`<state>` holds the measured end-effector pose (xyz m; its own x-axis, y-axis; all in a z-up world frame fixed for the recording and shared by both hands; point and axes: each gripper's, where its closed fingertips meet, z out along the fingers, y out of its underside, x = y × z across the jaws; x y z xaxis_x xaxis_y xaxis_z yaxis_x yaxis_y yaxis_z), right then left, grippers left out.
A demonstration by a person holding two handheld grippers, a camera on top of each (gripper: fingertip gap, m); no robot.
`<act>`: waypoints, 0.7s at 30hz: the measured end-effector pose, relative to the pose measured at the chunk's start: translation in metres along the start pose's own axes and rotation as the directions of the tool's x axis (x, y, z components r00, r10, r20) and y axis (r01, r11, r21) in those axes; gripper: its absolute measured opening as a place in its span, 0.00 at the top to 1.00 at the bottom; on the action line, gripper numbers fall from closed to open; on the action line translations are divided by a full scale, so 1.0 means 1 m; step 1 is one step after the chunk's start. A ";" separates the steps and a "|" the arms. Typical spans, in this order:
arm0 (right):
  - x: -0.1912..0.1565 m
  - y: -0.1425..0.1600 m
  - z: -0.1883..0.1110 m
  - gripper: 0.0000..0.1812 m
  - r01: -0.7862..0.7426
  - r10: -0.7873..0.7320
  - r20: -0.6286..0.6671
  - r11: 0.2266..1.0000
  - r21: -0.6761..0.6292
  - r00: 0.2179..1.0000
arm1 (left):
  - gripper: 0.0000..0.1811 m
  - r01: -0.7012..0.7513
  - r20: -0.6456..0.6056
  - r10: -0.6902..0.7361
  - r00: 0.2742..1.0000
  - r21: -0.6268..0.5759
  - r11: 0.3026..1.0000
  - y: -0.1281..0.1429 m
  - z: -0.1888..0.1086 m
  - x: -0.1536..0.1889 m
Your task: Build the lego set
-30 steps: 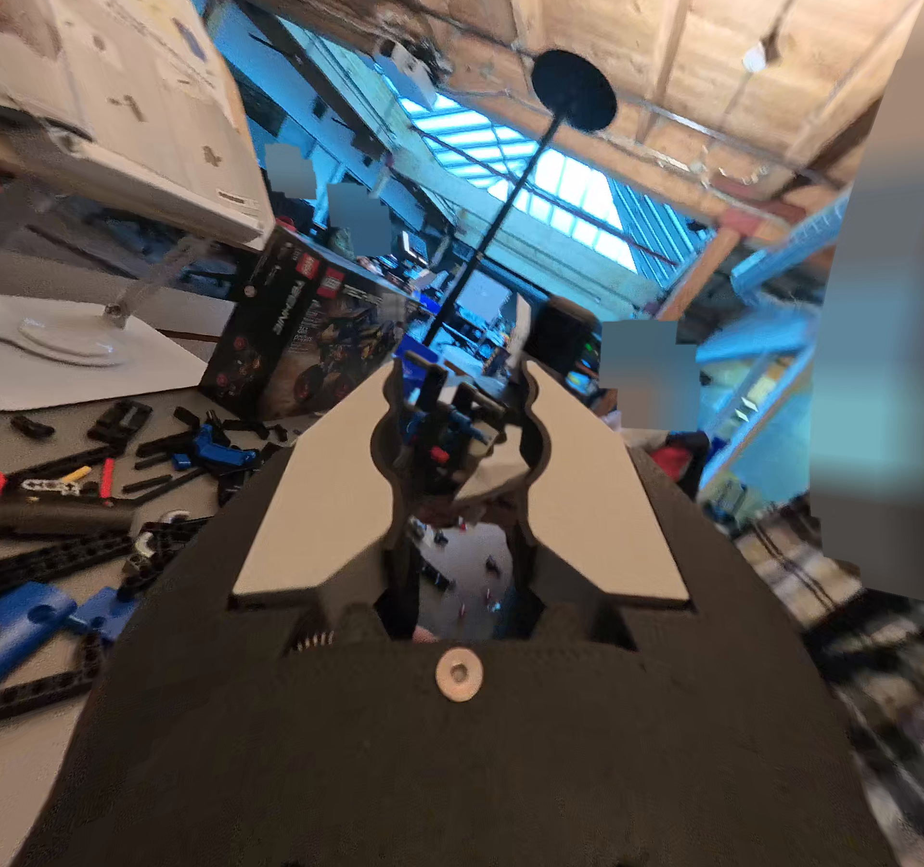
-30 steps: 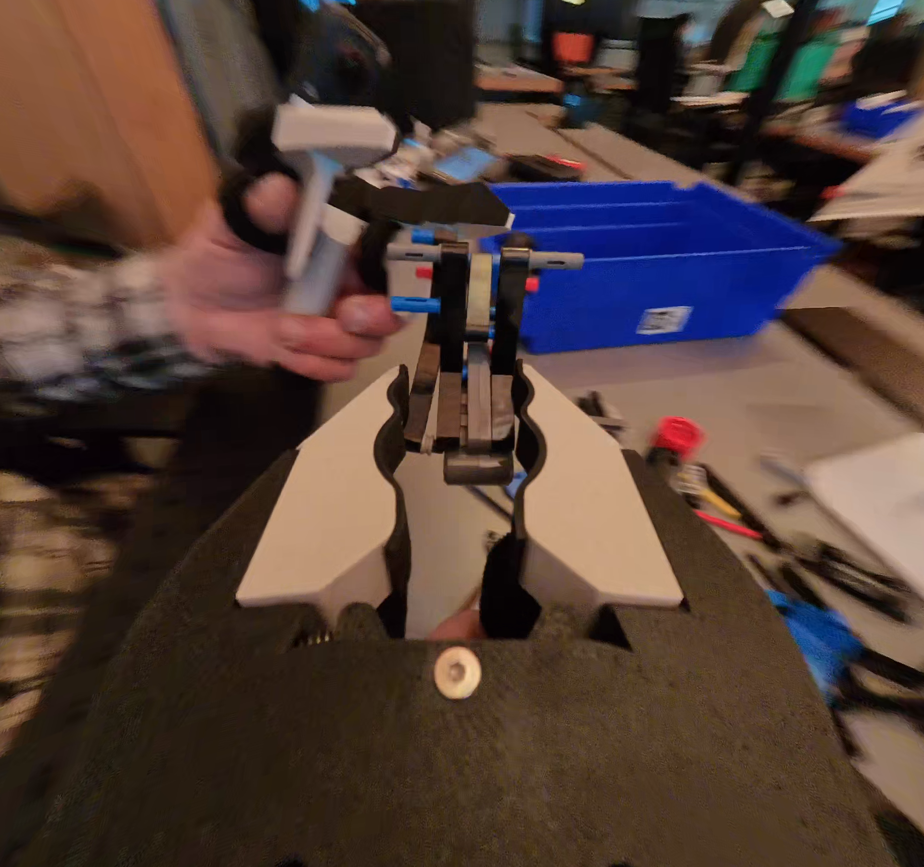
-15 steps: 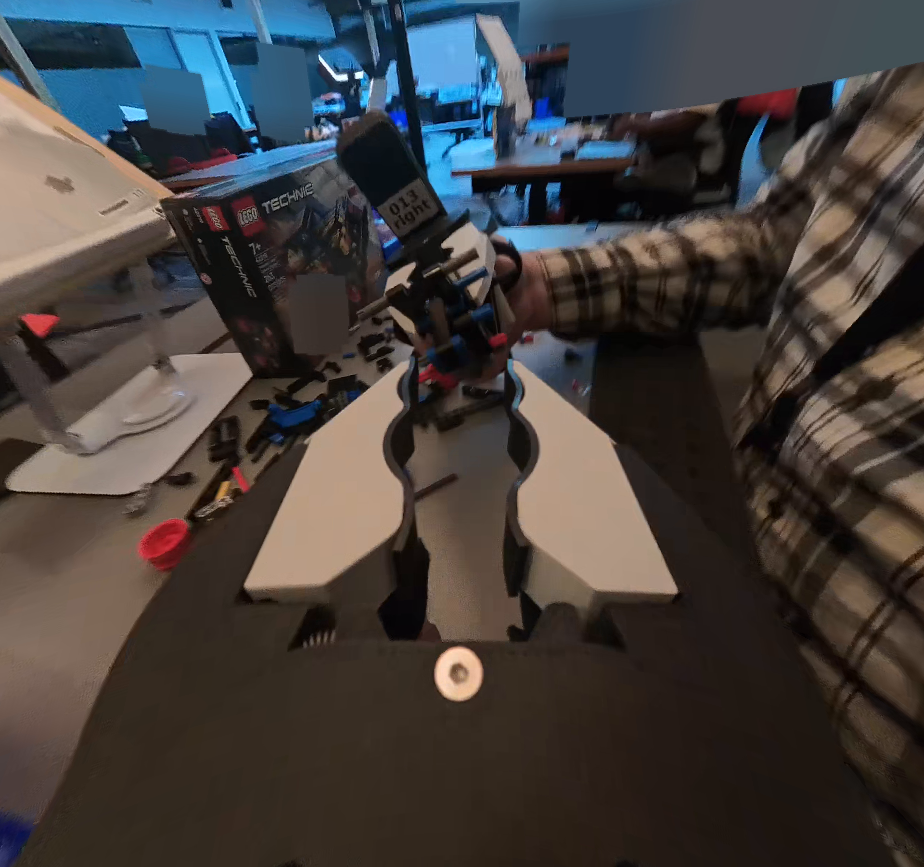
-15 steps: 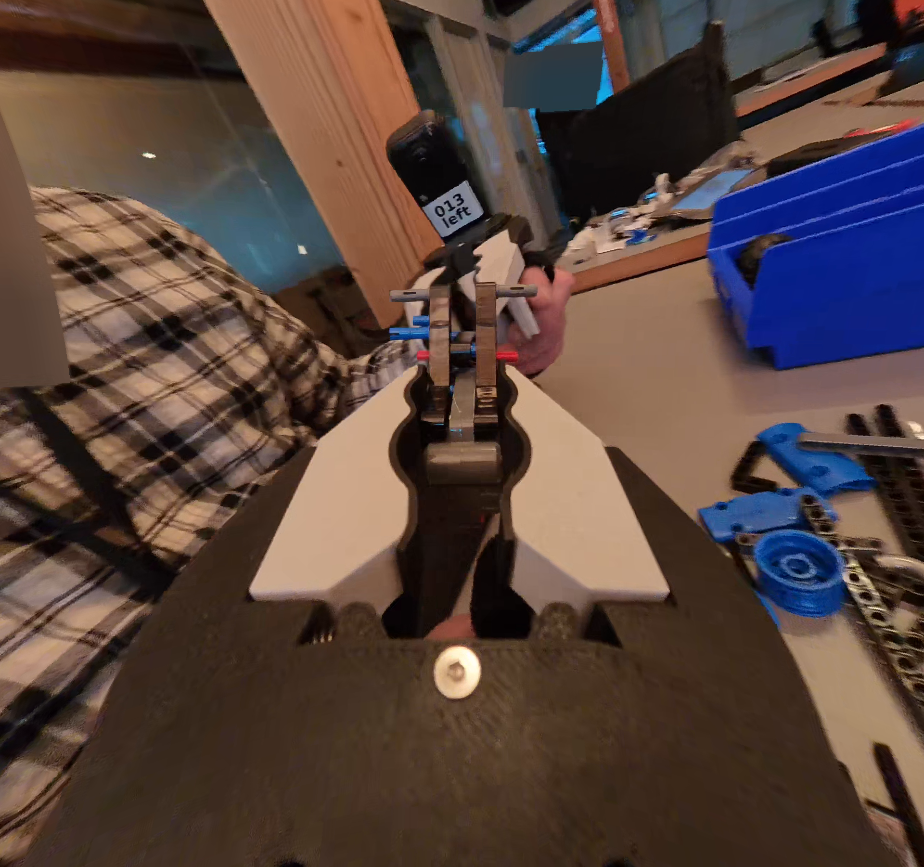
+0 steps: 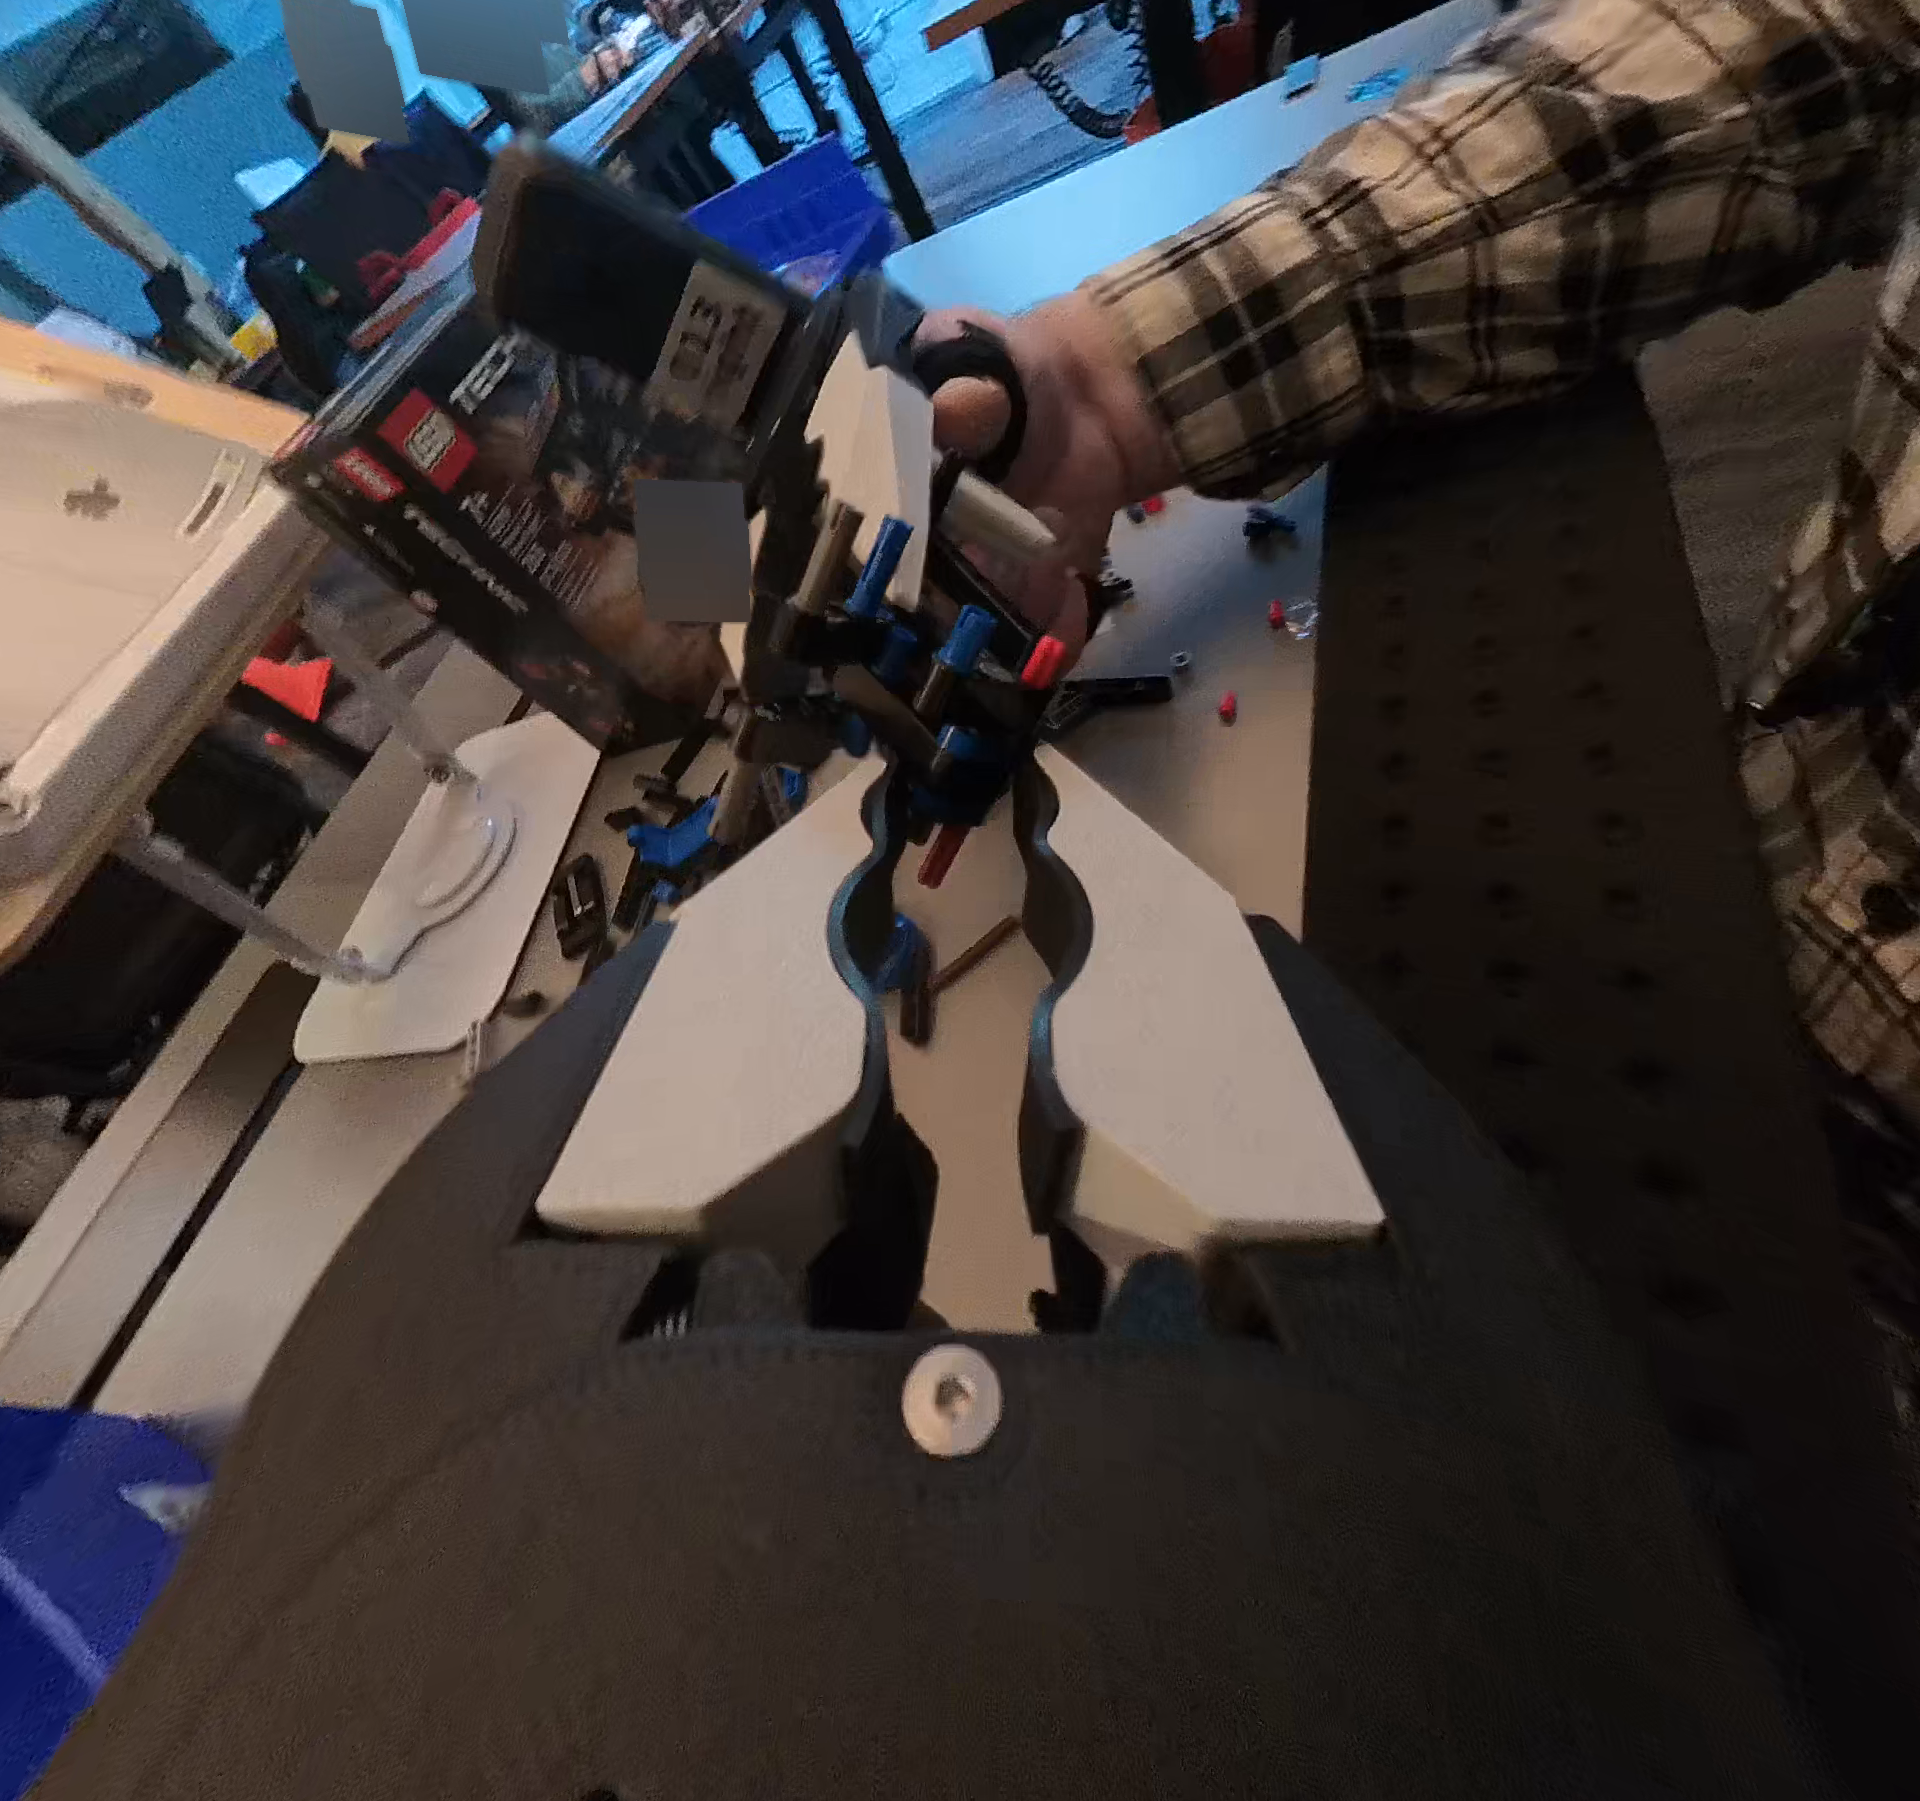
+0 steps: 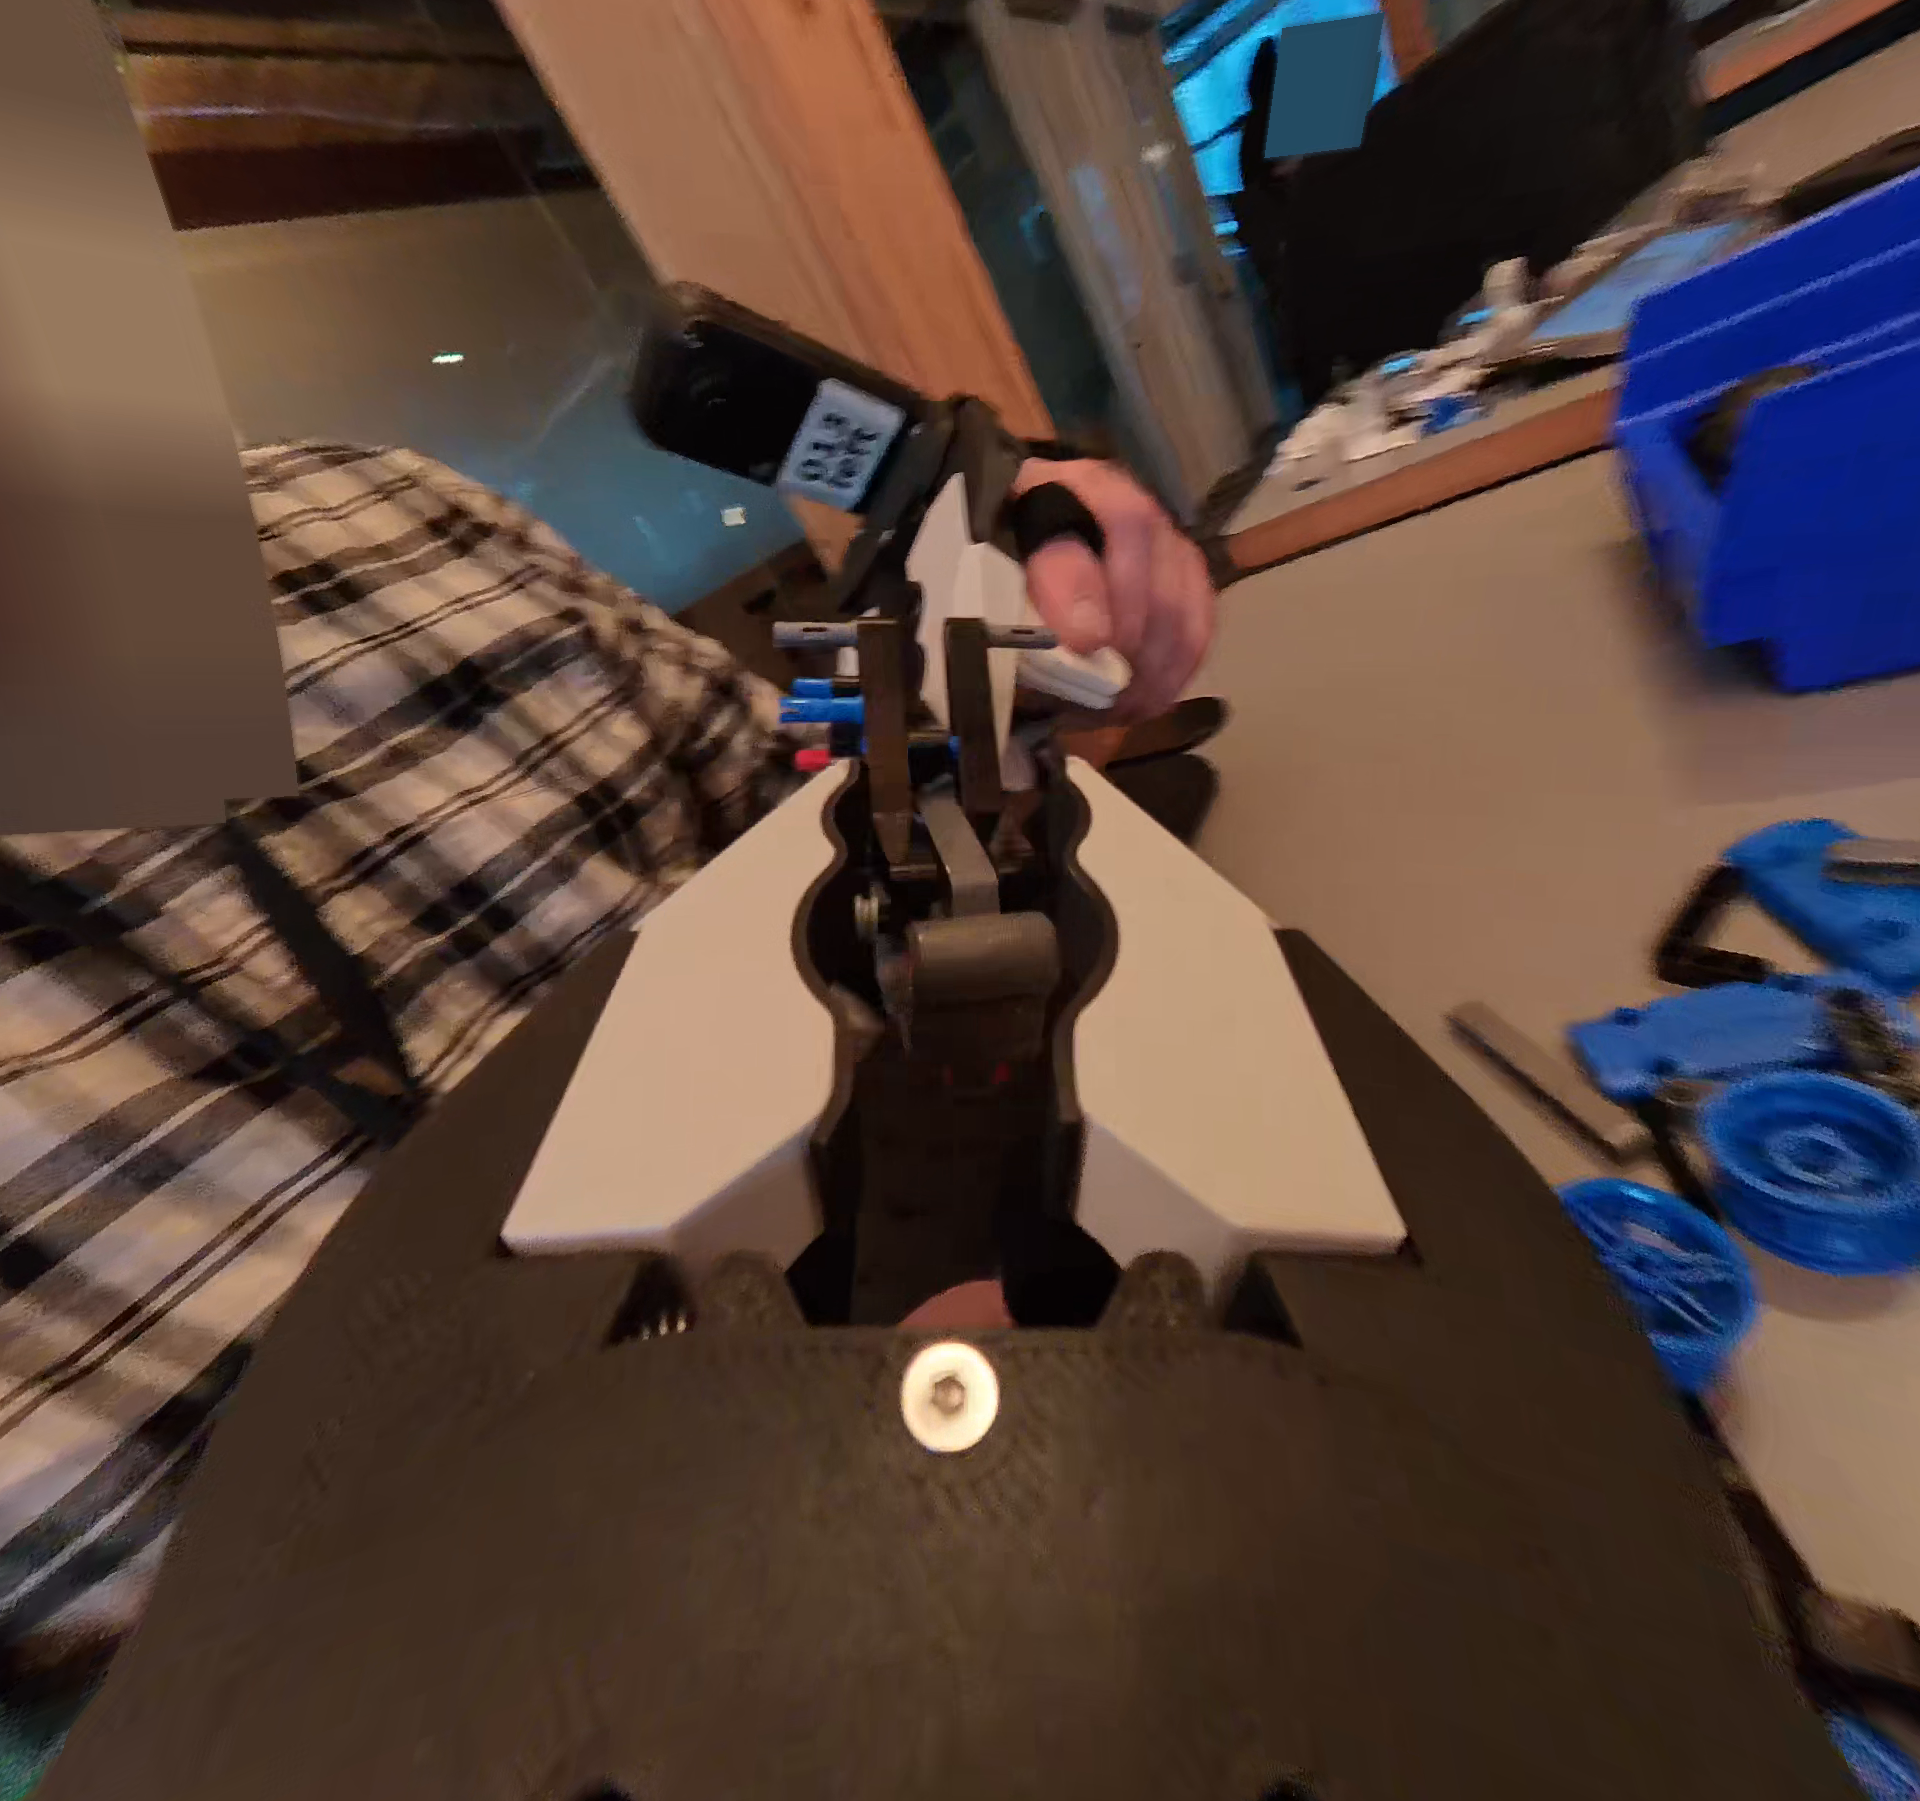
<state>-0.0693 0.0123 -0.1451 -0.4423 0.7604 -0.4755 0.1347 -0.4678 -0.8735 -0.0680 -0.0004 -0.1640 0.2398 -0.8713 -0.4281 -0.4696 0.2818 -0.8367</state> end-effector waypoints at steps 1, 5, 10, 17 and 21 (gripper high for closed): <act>0.009 -0.004 -0.003 0.79 0.014 -0.013 -0.072 1.000 0.009 0.997 | 0.90 0.029 0.024 -0.029 0.999 -0.017 0.999 0.005 0.000 -0.005; 0.036 -0.012 -0.029 0.79 0.214 -0.259 -0.423 0.965 -0.152 0.868 | 0.91 0.076 0.127 -0.054 0.990 -0.173 0.982 0.033 -0.002 -0.022; 0.009 -0.010 -0.004 0.89 0.412 -0.554 -0.453 0.828 -0.380 0.698 | 0.90 0.089 0.232 -0.003 0.973 -0.360 0.929 0.057 0.001 -0.037; 0.043 0.018 0.019 0.95 0.313 -0.531 -0.539 0.838 -0.446 0.654 | 0.90 0.036 0.288 0.109 0.951 -0.455 0.890 0.063 0.013 -0.041; 0.043 0.015 0.015 0.97 0.304 -0.483 -0.555 0.871 -0.387 0.678 | 0.90 0.002 0.308 0.151 0.939 -0.446 0.895 0.060 0.015 -0.044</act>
<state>-0.0993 0.0314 -0.1777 0.1273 0.9910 0.0413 0.3259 -0.0024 -0.9454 -0.0943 0.0613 -0.2006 0.4157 -0.6521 -0.6340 -0.7989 0.0713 -0.5972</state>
